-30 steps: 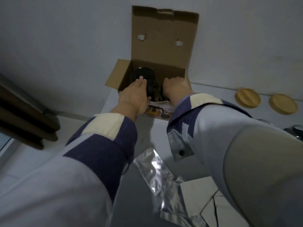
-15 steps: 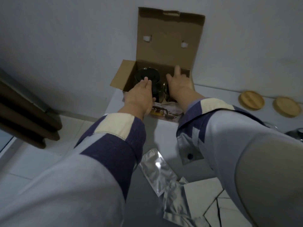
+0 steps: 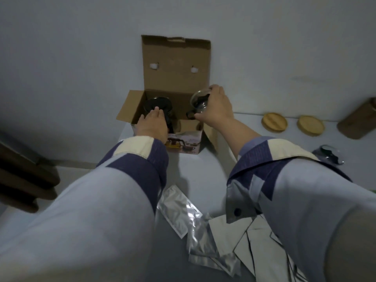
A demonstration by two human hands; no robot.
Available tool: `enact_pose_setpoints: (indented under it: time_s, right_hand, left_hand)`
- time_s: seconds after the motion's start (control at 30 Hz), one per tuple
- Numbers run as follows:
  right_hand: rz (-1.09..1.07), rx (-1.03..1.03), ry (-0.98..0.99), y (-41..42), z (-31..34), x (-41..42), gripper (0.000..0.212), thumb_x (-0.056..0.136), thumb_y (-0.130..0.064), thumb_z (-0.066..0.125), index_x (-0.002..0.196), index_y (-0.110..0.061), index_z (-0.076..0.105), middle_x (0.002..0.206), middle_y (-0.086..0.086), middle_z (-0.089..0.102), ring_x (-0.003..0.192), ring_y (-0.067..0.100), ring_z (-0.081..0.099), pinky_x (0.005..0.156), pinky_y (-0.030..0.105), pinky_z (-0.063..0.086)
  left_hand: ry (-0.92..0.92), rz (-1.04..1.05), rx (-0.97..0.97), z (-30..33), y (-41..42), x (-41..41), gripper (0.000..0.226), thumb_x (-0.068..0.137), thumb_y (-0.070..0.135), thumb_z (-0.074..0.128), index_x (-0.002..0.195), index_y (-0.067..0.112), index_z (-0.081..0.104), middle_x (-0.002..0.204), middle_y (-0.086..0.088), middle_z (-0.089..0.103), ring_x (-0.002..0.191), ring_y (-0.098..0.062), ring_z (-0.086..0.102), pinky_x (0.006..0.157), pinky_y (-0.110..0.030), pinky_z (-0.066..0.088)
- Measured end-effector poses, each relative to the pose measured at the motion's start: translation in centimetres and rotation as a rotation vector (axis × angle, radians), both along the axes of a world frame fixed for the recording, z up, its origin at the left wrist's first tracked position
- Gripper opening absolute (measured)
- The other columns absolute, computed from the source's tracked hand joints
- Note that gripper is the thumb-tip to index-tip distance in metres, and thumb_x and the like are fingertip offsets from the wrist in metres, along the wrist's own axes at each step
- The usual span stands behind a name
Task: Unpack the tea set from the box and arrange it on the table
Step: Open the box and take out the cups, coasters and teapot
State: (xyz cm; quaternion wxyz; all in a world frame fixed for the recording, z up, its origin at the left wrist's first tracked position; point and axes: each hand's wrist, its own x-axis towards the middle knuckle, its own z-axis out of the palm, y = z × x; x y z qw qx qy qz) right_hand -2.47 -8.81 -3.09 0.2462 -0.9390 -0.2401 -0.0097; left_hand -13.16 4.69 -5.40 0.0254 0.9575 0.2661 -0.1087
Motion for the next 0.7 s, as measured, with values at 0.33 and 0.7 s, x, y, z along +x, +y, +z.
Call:
enact_pose_setpoints:
  time_s: [0.33,0.7]
  right_hand:
    - [-0.211,0.072,0.054,-12.5,0.5,0.5,0.093,0.069,-0.033,0.08,0.141,-0.005,0.029,0.14,0.011,0.037,0.127,0.029,0.047,0.103,0.035,0.04]
    - [-0.434,0.096,0.167,-29.5,-2.1,0.5,0.095,0.07,-0.033,0.081,0.143,-0.004,0.028,0.143,0.015,0.038,0.131,0.032,0.043,0.104,0.037,0.039]
  left_hand:
    - [-0.033,-0.27,0.102,0.9,-10.8,3.2,0.075,0.095,0.018,0.044,0.154,0.006,0.0,0.163,-0.008,-0.003,0.151,-0.023,0.002,0.122,-0.043,0.004]
    - [0.055,-0.357,-0.215,-6.3,-25.9,3.8,0.066,0.099,0.019,0.04,0.154,0.006,0.005,0.163,-0.006,0.001,0.15,-0.02,0.011,0.122,-0.038,0.008]
